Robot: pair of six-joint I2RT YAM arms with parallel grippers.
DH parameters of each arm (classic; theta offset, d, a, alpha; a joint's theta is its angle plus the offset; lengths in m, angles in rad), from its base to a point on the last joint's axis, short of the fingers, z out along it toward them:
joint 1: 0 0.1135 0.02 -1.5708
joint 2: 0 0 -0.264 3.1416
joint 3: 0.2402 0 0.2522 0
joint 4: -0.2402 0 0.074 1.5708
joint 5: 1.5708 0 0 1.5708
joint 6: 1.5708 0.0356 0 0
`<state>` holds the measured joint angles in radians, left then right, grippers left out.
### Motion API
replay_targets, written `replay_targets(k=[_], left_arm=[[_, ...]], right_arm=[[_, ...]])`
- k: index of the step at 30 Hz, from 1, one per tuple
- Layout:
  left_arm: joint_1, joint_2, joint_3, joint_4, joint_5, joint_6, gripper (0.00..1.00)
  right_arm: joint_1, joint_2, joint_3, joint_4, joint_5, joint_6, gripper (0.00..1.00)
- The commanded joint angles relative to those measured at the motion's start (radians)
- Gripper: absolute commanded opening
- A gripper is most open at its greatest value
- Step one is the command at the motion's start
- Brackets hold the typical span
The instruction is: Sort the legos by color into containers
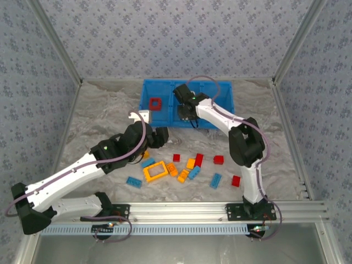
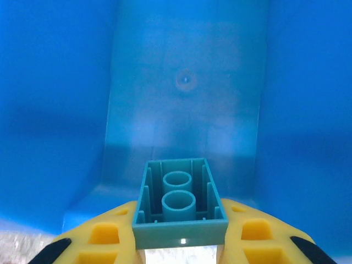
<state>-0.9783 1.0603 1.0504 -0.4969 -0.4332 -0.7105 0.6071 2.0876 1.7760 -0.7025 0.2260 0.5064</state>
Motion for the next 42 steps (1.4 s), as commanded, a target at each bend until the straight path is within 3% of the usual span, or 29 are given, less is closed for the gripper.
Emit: replay_targets(k=[1, 6, 11, 21, 25, 31, 36, 42], left_arm=[[0.010, -0.006, 0.022, 0.009, 0.036, 0.026, 0.73], [0.010, -0.009, 0.013, -0.023, 0.030, 0.017, 0.73], [0.011, -0.024, 0.014, -0.070, 0.013, 0.001, 0.73], [0.021, -0.057, 0.027, -0.232, -0.020, -0.050, 0.72], [0.101, -0.041, 0.038, -0.320, 0.064, -0.021, 0.72], [0.277, 0.088, 0.055, -0.399, 0.315, 0.237, 0.79], [0.309, 0.334, 0.110, -0.422, 0.306, 0.487, 0.79], [0.314, 0.568, 0.165, -0.332, 0.247, 0.624, 0.79]], right_arm=[[-0.018, 0.054, 0.079, -0.042, -0.016, -0.013, 0.25], [-0.029, 0.110, 0.126, -0.073, -0.037, -0.012, 0.35], [-0.029, 0.088, 0.136, -0.084, -0.034, -0.022, 0.51], [0.024, -0.173, 0.059, -0.031, 0.033, -0.080, 0.52], [0.080, -0.365, -0.115, 0.063, 0.058, -0.131, 0.53], [0.265, -0.708, -0.549, 0.326, 0.009, -0.248, 0.58], [0.431, -0.927, -0.897, 0.485, -0.024, -0.216, 0.65], [0.538, -1.083, -1.082, 0.539, 0.012, -0.089, 0.70]])
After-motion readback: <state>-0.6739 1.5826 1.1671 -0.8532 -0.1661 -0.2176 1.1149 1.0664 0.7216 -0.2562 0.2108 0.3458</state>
